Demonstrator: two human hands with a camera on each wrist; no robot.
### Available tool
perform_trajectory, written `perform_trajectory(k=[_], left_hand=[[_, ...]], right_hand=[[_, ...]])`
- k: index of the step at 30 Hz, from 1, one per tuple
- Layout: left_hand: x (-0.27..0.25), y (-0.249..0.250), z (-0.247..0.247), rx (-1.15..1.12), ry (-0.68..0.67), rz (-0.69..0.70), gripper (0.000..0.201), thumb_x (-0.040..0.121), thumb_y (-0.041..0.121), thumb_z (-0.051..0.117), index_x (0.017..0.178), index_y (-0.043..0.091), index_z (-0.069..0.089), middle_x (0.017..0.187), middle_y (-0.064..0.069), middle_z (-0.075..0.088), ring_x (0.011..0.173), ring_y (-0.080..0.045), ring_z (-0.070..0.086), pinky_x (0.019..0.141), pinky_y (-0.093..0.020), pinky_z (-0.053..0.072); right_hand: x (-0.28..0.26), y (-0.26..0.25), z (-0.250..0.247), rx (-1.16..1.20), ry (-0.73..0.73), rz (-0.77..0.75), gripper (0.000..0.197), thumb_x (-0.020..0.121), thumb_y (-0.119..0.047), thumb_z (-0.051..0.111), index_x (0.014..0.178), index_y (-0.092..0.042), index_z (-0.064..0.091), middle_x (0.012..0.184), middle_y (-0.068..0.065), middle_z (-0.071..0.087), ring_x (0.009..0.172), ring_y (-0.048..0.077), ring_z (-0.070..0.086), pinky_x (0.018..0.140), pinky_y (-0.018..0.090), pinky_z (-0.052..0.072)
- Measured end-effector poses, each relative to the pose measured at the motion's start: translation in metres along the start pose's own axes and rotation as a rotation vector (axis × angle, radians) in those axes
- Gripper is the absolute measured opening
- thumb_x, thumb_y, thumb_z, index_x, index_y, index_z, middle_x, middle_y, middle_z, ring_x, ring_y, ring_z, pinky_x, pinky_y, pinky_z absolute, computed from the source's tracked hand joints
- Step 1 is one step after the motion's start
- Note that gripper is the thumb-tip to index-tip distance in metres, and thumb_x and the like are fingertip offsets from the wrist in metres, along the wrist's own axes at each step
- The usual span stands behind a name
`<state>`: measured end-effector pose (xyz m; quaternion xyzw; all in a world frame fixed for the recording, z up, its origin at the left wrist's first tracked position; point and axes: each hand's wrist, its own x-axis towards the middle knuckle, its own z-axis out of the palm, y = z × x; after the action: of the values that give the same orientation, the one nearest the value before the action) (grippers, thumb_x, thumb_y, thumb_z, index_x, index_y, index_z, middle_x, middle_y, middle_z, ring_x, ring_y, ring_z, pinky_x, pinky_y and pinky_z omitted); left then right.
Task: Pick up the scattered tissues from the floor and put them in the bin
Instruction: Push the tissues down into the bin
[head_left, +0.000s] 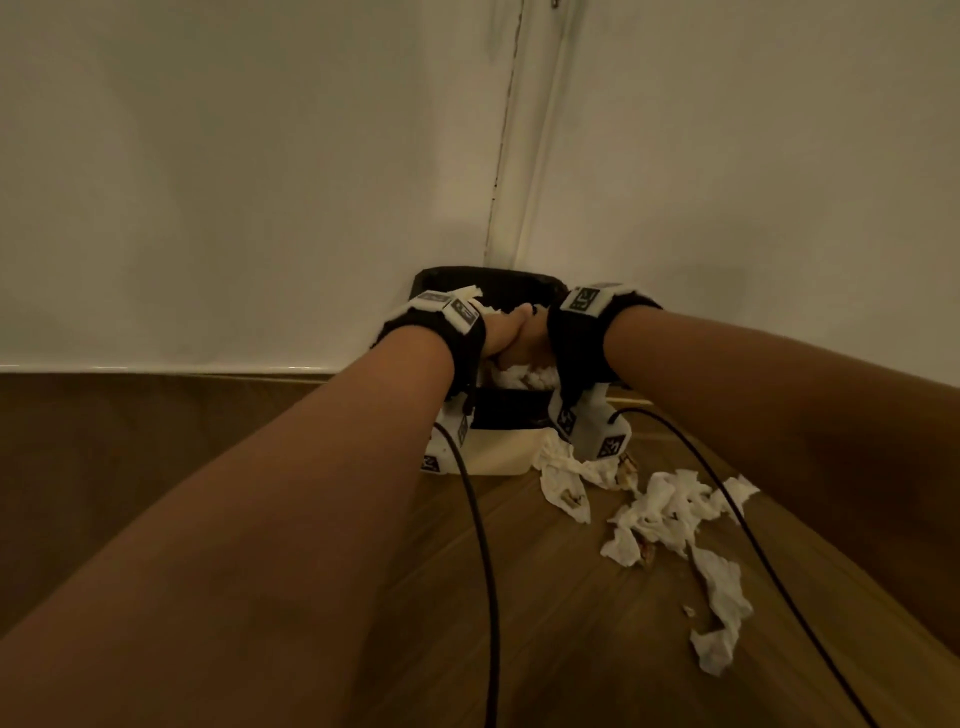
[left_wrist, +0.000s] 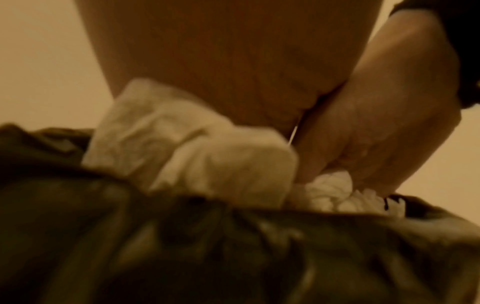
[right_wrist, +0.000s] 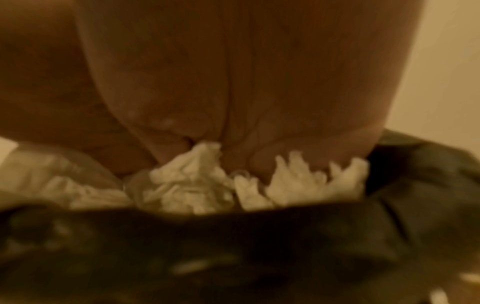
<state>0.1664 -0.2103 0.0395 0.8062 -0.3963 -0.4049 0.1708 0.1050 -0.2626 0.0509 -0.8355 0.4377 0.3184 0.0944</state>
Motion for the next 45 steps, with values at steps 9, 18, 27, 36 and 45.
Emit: perform_trajectory(k=[9, 18, 27, 36, 45], left_hand=[[-0.02, 0.002, -0.007, 0.189, 0.351, 0.068, 0.054, 0.099, 0.043, 0.021, 0.139, 0.011, 0.038, 0.143, -0.018, 0.038, 0.126, -0.034, 0.04, 0.107, -0.042, 0.032], [-0.056, 0.019, 0.032, 0.08, 0.966, 0.41, 0.026, 0.088, 0.034, 0.047, 0.112, 0.024, 0.051, 0.117, -0.005, 0.051, 0.11, -0.026, 0.046, 0.089, -0.041, 0.035], [-0.065, 0.067, 0.112, 0.045, 0.764, 0.858, 0.024, 0.085, 0.013, 0.05, 0.108, 0.013, 0.053, 0.1, -0.007, 0.052, 0.082, -0.023, 0.054, 0.071, -0.036, 0.049], [-0.029, 0.037, 0.201, 0.199, 0.329, 0.59, 0.014, 0.093, 0.021, 0.042, 0.106, 0.023, 0.047, 0.097, 0.002, 0.058, 0.075, -0.017, 0.052, 0.063, -0.029, 0.04], [0.006, 0.006, 0.282, 0.583, -0.113, 0.456, 0.053, 0.091, 0.018, 0.053, 0.137, 0.038, 0.036, 0.154, -0.005, 0.013, 0.138, -0.034, 0.02, 0.111, -0.047, 0.028]], right_hand=[[-0.047, 0.027, 0.0, 0.172, 0.274, -0.336, 0.043, 0.101, -0.028, 0.031, 0.137, -0.009, 0.045, 0.14, 0.014, 0.046, 0.127, 0.029, 0.043, 0.103, 0.031, 0.032], [-0.075, 0.062, 0.04, 0.495, 0.839, -0.288, 0.034, 0.093, -0.034, 0.044, 0.12, -0.019, 0.059, 0.123, 0.007, 0.052, 0.112, 0.025, 0.048, 0.095, 0.037, 0.043], [-0.064, 0.135, 0.096, 0.784, 1.0, -0.108, 0.019, 0.09, -0.025, 0.051, 0.104, -0.02, 0.062, 0.1, 0.001, 0.06, 0.095, 0.02, 0.051, 0.078, 0.028, 0.04], [-0.046, 0.191, 0.194, 0.91, 0.641, 0.111, 0.017, 0.089, -0.018, 0.051, 0.101, -0.017, 0.063, 0.094, 0.004, 0.069, 0.086, 0.022, 0.063, 0.076, 0.029, 0.049], [-0.047, 0.227, 0.271, 0.748, 0.244, 0.158, 0.03, 0.093, -0.014, 0.049, 0.119, -0.019, 0.061, 0.126, 0.006, 0.058, 0.113, 0.024, 0.055, 0.09, 0.028, 0.044]])
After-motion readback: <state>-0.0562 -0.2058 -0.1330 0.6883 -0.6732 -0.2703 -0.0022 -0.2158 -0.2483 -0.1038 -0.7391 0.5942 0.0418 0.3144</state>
